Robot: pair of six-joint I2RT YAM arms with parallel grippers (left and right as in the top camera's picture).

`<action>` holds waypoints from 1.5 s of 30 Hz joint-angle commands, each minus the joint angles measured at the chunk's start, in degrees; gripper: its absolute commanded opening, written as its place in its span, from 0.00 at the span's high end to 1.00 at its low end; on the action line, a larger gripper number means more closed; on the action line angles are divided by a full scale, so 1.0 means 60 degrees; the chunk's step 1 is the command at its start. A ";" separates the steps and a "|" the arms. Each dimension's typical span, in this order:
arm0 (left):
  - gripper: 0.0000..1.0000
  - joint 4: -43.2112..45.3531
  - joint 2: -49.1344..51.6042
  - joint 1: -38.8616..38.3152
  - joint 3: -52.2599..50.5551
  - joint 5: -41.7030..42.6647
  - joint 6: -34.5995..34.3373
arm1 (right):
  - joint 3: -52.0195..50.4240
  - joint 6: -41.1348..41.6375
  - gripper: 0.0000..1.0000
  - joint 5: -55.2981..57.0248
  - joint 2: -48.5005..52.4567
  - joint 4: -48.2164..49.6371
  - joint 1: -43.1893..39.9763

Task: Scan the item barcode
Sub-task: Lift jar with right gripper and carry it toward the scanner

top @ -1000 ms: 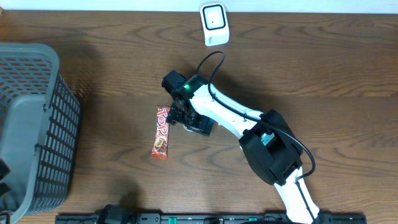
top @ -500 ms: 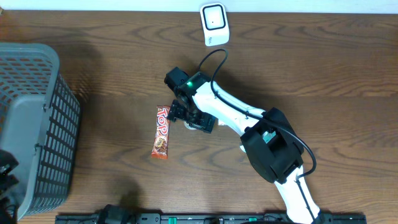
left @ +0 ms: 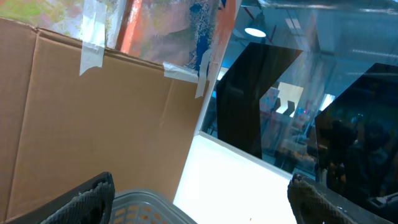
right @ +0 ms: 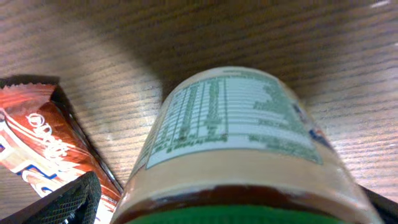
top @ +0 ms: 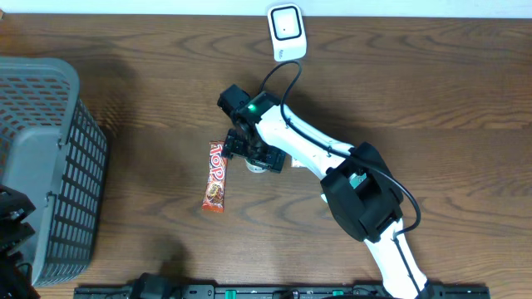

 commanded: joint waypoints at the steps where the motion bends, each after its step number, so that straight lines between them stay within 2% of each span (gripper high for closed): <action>1: 0.11 0.0080 -0.0040 -0.0018 -0.0007 0.0015 -0.0004 | 0.0193 -0.0131 0.01 0.0386 0.0164 -0.0015 -0.0084; 4: 0.11 0.0080 -0.0040 -0.0018 -0.0007 0.0015 -0.0004 | 0.0189 -0.0135 0.04 0.0484 0.0164 -0.0015 -0.0080; 8: 0.10 0.0080 -0.0040 -0.0018 -0.0007 0.0015 -0.0004 | 0.0117 -0.0142 0.18 0.0645 0.0171 -0.0047 -0.0036; 14: 0.11 0.0084 -0.0040 -0.0018 -0.0007 0.0015 -0.0004 | 0.0109 -0.0321 0.34 0.0645 0.0244 -0.0055 0.0040; 18: 0.11 0.0080 -0.0040 -0.0018 -0.0007 0.0015 -0.0004 | 0.0109 -0.0495 0.38 0.0630 0.0251 -0.0211 0.0029; 24: 0.11 0.0080 -0.0040 -0.0018 -0.0007 0.0015 -0.0004 | 0.0113 -0.1661 0.42 -0.1078 0.0251 -0.0346 -0.0164; 26: 0.11 0.0080 -0.0040 -0.0018 -0.0015 0.0015 -0.0004 | 0.0113 -0.2255 0.41 -0.2430 0.0251 -0.0412 -0.0368; 32: 0.11 0.0084 -0.0040 -0.0018 -0.0062 0.0018 -0.0007 | 0.0113 -0.3916 0.41 -0.4983 0.0251 -0.1282 -0.1202; 34: 0.11 0.0127 -0.0040 -0.0018 -0.0117 0.0018 -0.0007 | 0.0113 -0.4346 0.39 -0.5202 0.0251 -0.1676 -0.1501; 45: 0.11 0.0517 -0.0040 0.0157 -0.0565 0.0018 -0.0007 | 0.0113 -0.6302 0.39 -0.5974 0.0251 -0.3716 -0.2787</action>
